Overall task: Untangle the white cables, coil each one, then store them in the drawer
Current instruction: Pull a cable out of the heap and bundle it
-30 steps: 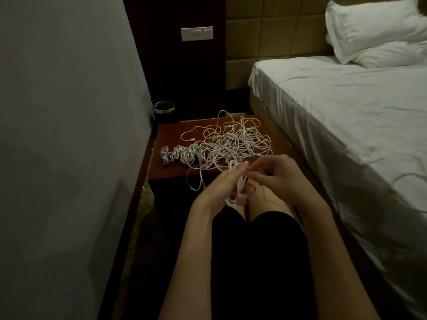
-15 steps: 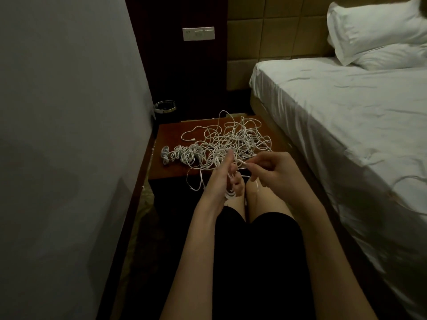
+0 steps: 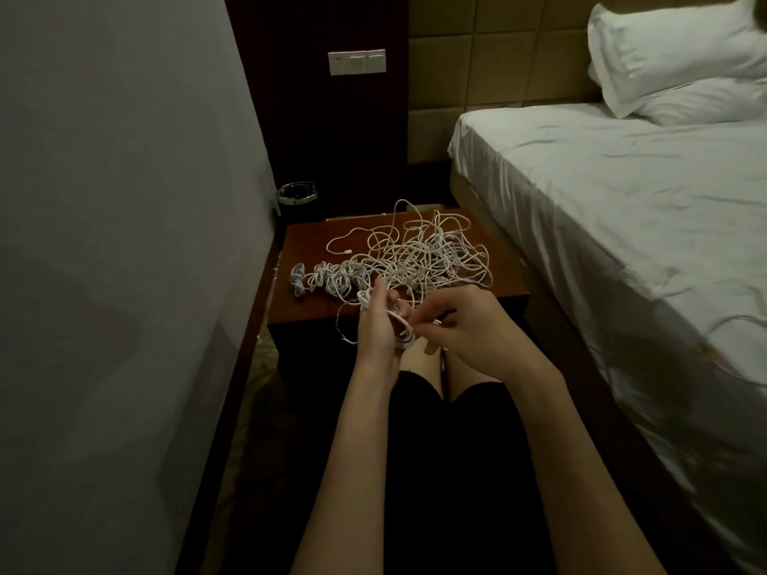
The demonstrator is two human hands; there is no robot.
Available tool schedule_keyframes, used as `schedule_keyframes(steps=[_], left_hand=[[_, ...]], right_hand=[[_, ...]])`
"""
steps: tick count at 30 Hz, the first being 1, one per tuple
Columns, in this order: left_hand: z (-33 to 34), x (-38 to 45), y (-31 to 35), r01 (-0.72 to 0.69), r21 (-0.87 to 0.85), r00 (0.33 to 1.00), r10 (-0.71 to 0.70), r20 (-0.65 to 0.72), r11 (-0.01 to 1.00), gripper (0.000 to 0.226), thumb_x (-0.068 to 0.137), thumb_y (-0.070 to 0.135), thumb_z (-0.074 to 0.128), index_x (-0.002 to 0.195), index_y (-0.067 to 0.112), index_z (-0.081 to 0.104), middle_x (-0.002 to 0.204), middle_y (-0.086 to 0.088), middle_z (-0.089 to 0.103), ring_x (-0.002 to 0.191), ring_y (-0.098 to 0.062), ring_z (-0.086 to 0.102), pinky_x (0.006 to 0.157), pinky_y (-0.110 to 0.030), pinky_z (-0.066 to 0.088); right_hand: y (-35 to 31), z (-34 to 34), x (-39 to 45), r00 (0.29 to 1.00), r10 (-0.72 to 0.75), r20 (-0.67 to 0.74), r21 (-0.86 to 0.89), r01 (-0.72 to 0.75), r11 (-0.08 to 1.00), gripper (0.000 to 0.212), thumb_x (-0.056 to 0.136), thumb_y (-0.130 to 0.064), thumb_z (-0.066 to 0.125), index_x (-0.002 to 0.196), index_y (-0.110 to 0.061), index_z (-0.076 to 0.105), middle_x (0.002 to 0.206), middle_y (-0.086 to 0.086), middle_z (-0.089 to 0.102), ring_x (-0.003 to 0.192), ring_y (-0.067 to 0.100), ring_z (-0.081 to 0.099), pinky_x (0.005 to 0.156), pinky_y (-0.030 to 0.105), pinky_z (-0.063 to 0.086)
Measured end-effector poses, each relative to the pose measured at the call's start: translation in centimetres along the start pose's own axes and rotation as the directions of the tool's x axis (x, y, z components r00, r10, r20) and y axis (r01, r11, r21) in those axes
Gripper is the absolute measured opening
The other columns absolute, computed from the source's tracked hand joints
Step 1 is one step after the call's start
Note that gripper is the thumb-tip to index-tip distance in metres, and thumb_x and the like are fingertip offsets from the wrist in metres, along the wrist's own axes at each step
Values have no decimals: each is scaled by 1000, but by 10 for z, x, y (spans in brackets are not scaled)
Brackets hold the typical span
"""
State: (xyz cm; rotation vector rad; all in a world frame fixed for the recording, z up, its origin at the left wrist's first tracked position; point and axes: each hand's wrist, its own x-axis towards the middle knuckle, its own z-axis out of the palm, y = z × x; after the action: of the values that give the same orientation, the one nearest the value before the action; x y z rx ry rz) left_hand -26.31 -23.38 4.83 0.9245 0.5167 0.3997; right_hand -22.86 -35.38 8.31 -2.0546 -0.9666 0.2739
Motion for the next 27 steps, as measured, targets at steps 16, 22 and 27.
schedule_keyframes(steps=[16,22,27], left_hand=[[-5,-1,7,-18,-189,996,35,86,982,44,104,40,32,68,16,37,42,8,30,34,-5,29,35,-16,28],[2,0,2,58,-10,979,-54,197,998,48,104,40,35,64,14,40,54,1,44,47,-11,47,46,-21,42],[2,-11,4,89,271,948,-165,271,958,38,101,40,42,81,12,59,72,-1,68,65,-14,67,61,-32,57]], right_hand=[[9,-13,-2,991,112,68,-31,-110,993,8,86,-21,71,80,-17,73,67,-3,70,59,2,62,56,13,48],[12,-2,0,998,55,2,-191,-54,980,16,81,-18,76,75,-23,63,69,-6,67,65,3,63,65,22,51],[14,-2,-1,994,-39,-103,-174,21,984,18,80,-17,76,82,-16,58,83,-4,64,79,9,63,70,28,54]])
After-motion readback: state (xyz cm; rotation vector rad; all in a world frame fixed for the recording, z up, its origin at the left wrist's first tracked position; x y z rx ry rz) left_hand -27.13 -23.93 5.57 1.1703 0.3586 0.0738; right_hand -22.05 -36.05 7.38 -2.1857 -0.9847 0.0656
